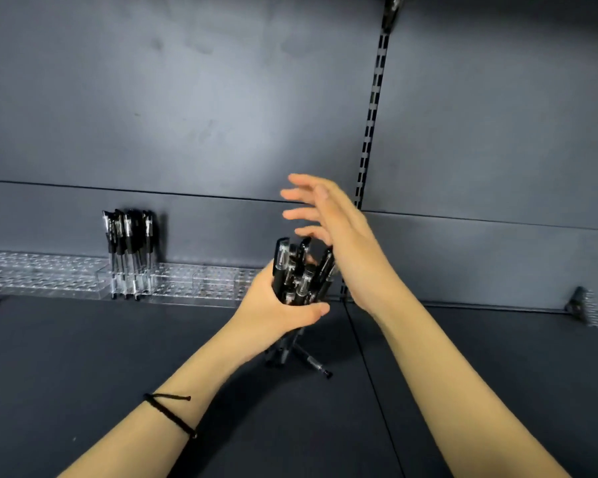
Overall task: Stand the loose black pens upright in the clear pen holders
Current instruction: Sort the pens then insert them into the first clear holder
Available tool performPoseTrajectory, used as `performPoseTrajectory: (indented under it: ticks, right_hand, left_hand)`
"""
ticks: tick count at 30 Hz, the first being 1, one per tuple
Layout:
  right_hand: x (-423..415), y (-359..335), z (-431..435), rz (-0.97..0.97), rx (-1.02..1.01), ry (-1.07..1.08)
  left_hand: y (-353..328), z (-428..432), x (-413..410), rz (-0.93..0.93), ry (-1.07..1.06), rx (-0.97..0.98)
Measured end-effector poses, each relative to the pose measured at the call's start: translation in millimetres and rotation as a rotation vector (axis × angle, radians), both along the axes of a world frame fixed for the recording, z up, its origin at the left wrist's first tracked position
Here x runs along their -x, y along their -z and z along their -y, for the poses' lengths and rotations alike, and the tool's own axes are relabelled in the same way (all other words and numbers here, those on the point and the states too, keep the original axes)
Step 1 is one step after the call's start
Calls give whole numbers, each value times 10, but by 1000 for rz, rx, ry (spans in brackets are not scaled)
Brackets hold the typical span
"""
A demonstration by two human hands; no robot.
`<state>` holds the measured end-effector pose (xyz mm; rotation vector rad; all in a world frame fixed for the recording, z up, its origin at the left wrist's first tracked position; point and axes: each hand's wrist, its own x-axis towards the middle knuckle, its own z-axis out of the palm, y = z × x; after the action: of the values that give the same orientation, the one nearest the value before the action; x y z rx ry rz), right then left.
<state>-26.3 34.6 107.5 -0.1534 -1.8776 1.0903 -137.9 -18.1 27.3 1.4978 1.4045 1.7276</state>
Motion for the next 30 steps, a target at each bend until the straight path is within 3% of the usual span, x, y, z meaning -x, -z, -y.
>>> performPoseTrajectory:
  ticks: [4, 7, 13, 17, 21, 24, 26, 28, 30]
  right_hand:
    - [185, 34, 99, 205, 74, -11]
    - [367, 80, 109, 404, -1, 70]
    - [559, 93, -9, 604, -223, 282]
    - [542, 86, -20, 465, -189, 248]
    - [544, 197, -57, 624, -276, 303]
    - [478, 196, -113, 252, 61, 197]
    - [354, 236, -191, 52, 237, 258]
    - [228, 451, -242, 176, 255, 381]
    - [121, 781, -262, 456, 206, 406]
  left_hand:
    - [56, -1, 94, 69, 20, 39]
    - [93, 4, 163, 72, 45, 120]
    - [249, -20, 220, 67, 102, 262]
    - [248, -16, 190, 50, 62, 206]
    - [303, 2, 199, 52, 106, 235]
    - [330, -9, 235, 155, 83, 238]
    - [332, -17, 297, 248, 26, 218]
    - [328, -29, 361, 377, -38, 189]
    - [312, -41, 406, 519, -100, 167]
